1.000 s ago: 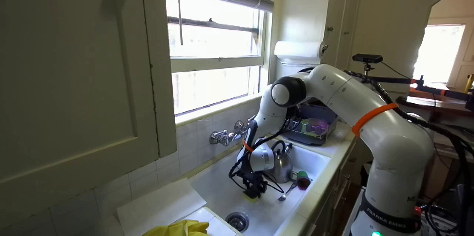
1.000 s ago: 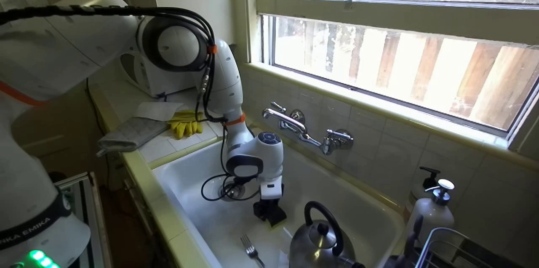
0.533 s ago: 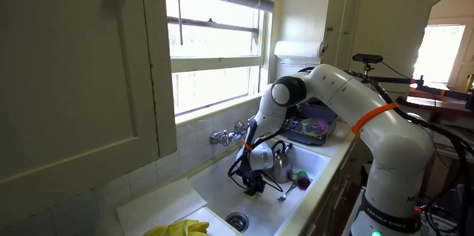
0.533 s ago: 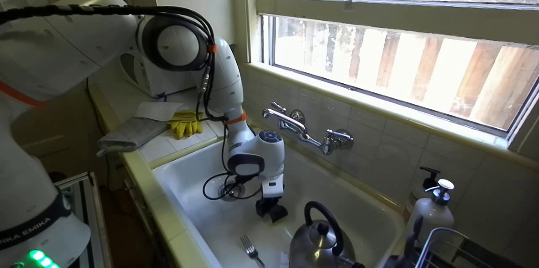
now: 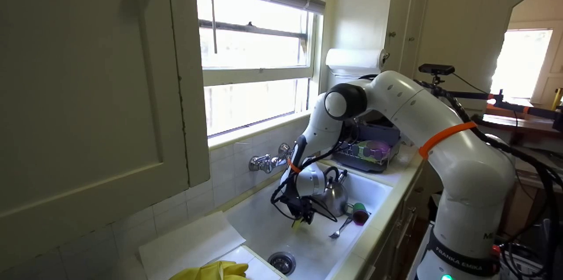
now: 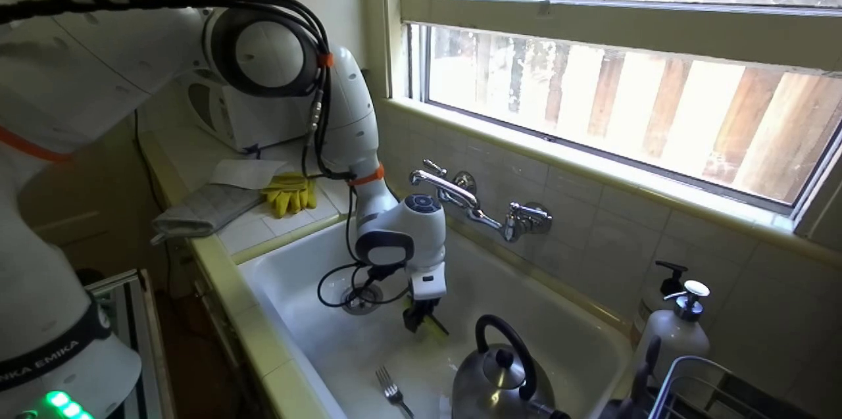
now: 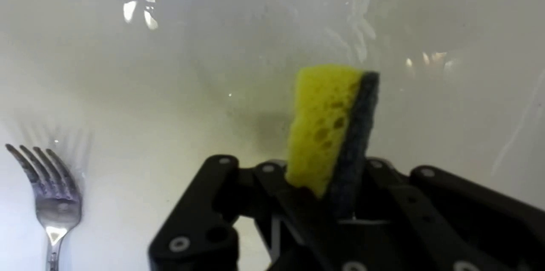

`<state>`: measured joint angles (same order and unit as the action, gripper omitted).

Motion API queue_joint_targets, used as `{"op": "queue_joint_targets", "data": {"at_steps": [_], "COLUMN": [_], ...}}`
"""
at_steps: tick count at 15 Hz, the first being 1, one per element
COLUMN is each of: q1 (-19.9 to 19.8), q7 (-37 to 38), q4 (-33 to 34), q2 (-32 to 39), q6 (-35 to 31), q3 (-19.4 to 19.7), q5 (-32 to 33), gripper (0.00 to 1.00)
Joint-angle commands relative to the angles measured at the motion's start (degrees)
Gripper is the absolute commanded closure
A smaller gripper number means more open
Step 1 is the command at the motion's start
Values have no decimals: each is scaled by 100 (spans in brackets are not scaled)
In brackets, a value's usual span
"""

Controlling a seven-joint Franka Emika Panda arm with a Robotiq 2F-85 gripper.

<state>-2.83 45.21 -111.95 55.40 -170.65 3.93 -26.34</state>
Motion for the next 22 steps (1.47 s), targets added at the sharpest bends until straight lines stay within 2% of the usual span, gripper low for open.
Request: {"op": "queue_joint_targets", "data": {"at_steps": [1, 8, 16, 17, 18, 22], "q1": [-89, -246, -213, -183, -169, -161], "q7": [-175, -298, -375, -361, -352, -340], "q4": [-263, -291, -336, -351, -363, -409], "q2": [-252, -328, -347, -352, -358, -374], "q6": [-65, -26, 33, 31, 45, -131], "q3": [-93, -238, -187, -156, -141, -148], "q5": [-50, -80, -57, -60, -57, -94], "gripper": [98, 98, 98, 86, 67, 38]}}
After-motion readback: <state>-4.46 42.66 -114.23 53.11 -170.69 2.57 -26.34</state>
